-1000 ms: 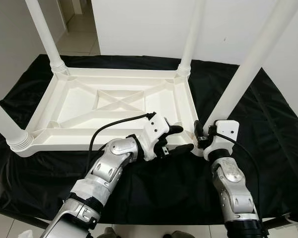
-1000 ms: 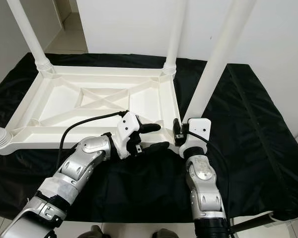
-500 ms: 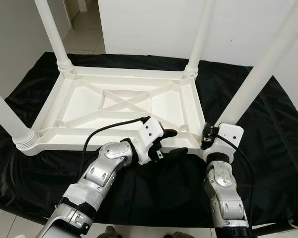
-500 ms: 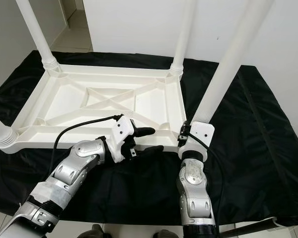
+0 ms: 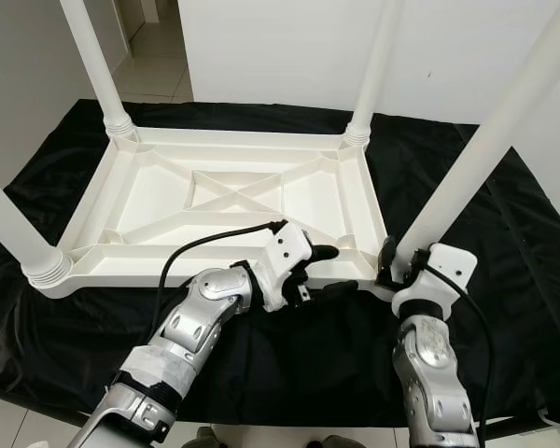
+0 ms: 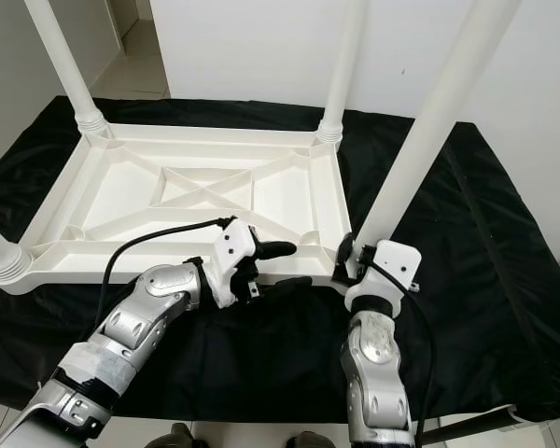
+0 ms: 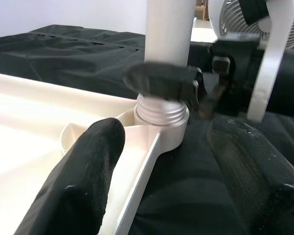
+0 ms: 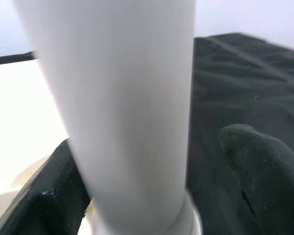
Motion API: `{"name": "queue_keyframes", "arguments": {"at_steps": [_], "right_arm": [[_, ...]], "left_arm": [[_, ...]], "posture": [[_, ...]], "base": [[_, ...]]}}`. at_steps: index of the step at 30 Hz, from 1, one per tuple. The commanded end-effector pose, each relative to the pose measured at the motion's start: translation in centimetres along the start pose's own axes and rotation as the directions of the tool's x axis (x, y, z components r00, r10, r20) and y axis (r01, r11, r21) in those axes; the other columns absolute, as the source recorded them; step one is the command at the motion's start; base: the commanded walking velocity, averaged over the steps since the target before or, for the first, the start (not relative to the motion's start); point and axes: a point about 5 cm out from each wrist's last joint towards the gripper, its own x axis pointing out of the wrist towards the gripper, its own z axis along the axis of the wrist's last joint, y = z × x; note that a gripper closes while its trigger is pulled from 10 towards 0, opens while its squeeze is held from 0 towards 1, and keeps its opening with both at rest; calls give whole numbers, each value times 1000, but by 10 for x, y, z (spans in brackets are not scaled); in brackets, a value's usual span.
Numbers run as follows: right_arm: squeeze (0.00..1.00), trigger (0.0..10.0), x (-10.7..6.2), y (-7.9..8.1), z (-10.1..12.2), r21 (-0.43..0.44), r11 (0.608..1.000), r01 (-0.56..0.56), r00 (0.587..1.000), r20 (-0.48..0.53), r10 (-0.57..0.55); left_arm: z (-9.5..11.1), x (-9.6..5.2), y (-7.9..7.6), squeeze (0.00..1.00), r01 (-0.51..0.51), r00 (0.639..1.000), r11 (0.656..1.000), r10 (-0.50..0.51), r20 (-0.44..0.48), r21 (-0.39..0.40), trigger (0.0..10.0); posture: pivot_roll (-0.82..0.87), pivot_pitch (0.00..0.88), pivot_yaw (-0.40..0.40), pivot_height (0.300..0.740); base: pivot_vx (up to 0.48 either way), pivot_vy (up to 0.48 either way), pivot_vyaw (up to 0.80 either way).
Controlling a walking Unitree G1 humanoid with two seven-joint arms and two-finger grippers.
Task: Building children table
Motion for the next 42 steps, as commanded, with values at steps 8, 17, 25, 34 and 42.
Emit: {"name": "queue_keyframes", "arguments": {"at_steps": [8, 17, 25, 34, 42], "right_arm": [[0, 10000, 5, -12, 1, -60, 965, -253, 967, -5, 254], [0, 10000, 20, -19, -3, -149, 871, -469, 883, -82, 461], [0, 0, 29, -9, -10, -156, 790, -593, 805, -132, 579], [0, 0, 29, -10, -14, -144, 785, -603, 797, -140, 587], [0, 10000, 33, -17, -12, -134, 881, -453, 890, -130, 438]], "left_arm": [[1, 2, -3, 0, 85, 996, 996, -85, -9, 11, 10000], [2, 2, -4, 0, 88, 996, 996, -88, -7, 12, 10000], [3, 4, -4, 0, 90, 996, 996, -90, -6, 17, 10000], [3, 4, -4, 0, 83, 997, 996, -83, -4, 16, 10000], [4, 4, -4, 0, 84, 996, 996, -84, -7, 17, 10000]], "posture": [[-56, 0, -18, 740], [-50, 0, -16, 740], [-42, 0, -15, 740], [-45, 0, -14, 740], [-51, 0, -10, 740]], "base": [[0, 0, 0], [0, 0, 0], [0, 0, 0], [0, 0, 0], [0, 0, 0]]}}
